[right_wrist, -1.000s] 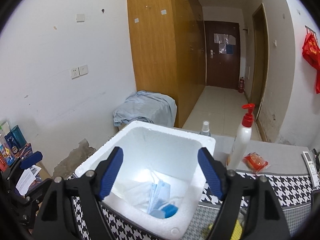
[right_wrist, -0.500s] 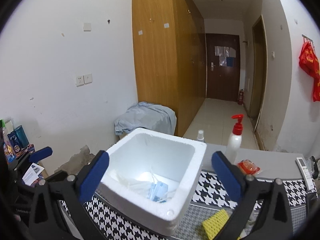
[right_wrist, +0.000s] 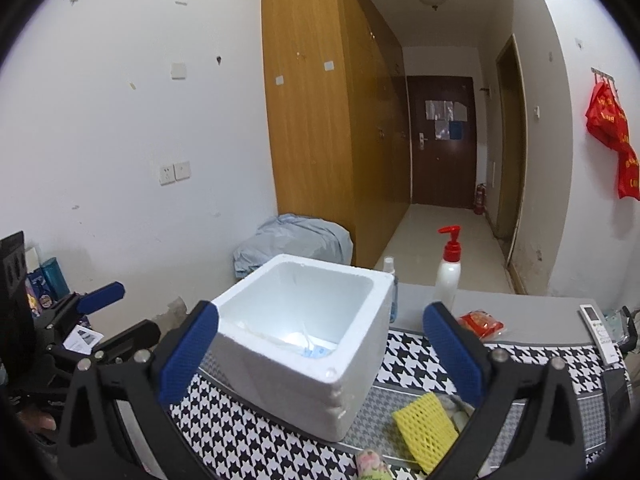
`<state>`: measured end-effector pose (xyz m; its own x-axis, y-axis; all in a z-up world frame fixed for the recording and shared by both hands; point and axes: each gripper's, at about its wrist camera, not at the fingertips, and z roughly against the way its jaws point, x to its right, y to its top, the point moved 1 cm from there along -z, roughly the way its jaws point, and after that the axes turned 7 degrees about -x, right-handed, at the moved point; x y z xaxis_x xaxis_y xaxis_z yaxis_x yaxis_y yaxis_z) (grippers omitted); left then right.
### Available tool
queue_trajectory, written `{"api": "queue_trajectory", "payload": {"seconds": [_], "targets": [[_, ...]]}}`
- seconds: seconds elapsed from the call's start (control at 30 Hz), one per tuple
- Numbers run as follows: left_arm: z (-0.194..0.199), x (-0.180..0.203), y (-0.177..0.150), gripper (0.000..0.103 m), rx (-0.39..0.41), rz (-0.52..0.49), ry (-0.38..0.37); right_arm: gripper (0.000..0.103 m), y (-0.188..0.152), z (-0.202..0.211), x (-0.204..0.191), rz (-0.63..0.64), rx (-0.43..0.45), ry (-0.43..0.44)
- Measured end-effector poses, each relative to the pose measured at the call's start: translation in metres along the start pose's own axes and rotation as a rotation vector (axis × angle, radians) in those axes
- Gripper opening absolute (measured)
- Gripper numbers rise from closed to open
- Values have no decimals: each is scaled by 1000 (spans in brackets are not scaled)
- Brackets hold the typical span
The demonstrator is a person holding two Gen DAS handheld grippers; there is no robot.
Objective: Organize soft objects
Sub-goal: 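Withdraw both grippers from the foam box back toward the table items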
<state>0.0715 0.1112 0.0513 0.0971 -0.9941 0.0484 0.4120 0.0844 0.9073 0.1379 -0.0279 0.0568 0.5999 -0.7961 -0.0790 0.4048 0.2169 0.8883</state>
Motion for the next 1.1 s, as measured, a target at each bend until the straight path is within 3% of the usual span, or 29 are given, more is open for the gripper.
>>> {"api": "queue_trajectory", "payload": {"seconds": [0.57, 0.73, 1.1], "targets": [[9, 33, -22, 102, 34, 5, -21, 103, -50, 34, 21, -8, 48, -8], [16, 41, -27, 102, 50, 11, -17, 103, -59, 36, 32, -5, 26, -24], [8, 50, -43, 102, 25, 13, -28, 103, -79, 43, 48, -18, 31, -48]]}}
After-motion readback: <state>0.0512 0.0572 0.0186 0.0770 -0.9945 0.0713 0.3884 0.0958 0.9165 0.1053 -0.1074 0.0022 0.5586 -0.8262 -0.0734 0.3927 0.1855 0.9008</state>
